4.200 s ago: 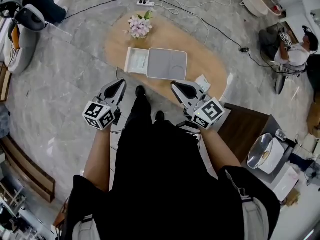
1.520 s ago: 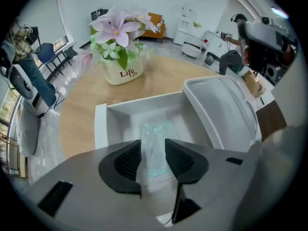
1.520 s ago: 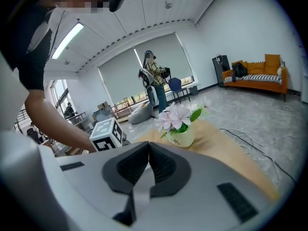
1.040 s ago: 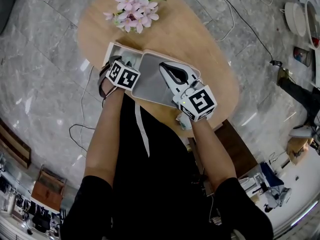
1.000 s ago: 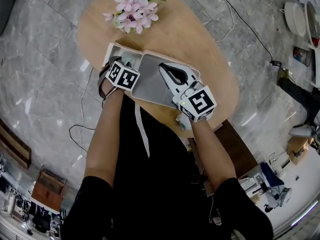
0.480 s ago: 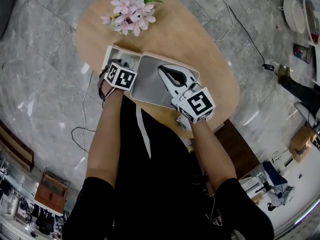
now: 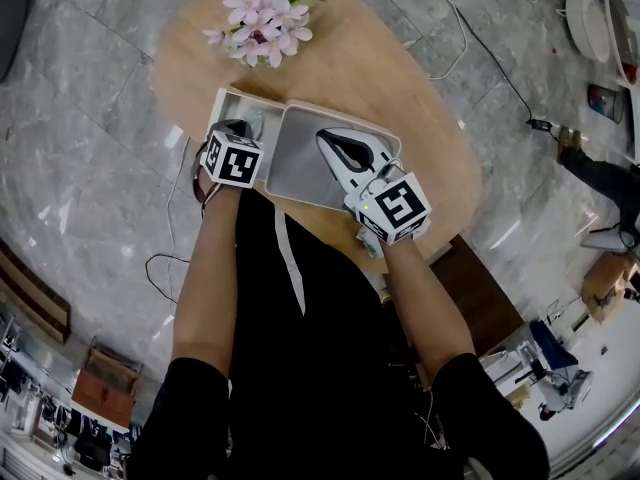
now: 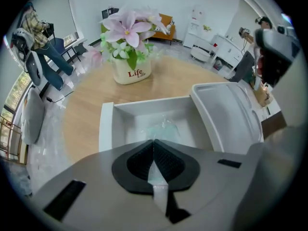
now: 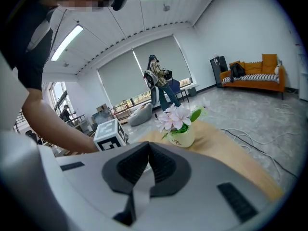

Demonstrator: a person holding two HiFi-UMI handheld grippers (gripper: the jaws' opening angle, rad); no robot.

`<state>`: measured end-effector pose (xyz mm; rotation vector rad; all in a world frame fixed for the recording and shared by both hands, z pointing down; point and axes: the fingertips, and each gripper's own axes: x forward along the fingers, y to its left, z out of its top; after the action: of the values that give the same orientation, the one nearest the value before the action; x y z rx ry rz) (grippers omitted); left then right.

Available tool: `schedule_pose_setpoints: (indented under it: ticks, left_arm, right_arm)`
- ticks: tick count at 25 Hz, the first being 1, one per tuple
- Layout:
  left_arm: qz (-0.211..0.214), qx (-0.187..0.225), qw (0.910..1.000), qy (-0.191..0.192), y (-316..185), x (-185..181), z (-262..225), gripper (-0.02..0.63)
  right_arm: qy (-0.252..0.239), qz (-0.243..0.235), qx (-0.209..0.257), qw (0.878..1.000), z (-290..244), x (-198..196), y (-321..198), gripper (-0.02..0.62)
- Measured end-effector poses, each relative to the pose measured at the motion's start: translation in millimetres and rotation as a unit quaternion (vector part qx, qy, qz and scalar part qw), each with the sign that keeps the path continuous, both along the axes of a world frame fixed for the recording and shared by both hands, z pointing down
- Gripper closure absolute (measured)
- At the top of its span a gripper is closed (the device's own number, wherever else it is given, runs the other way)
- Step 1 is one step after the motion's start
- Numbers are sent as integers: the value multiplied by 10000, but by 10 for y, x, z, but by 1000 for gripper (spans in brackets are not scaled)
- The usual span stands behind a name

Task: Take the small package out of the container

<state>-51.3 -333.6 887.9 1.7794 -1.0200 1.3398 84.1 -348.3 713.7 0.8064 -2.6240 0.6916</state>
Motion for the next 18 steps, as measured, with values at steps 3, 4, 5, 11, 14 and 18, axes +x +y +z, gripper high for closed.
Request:
schedule_pose_setpoints:
  ticks: [3, 4, 5, 11, 14, 18]
  left_arm:
    - [-58, 107, 9997, 197, 13, 20, -100, 589]
    - [-90, 147, 9995, 259, 9, 24, -141, 589]
    - [-132, 188, 9992, 323, 5, 24, -189, 589]
    - [-291, 440, 9961, 705, 2, -13, -625, 589]
    - [-265, 623, 9942, 841, -25, -57, -945, 589]
    - [-283, 953, 9890, 1096, -183, -101, -1454, 589]
  right_arm:
    - [15, -12, -14, 10000, -7, -27, 40, 583]
    - [23, -22, -6, 10000, -15, -39, 50, 583]
    - [30, -39, 5, 10000, -30, -52, 59, 583]
    - [85, -75, 129, 9999, -228, -94, 106, 583]
    - [116, -74, 242, 9996, -415, -106, 89, 583]
    - [107, -26, 472, 9988, -736, -128, -14, 583]
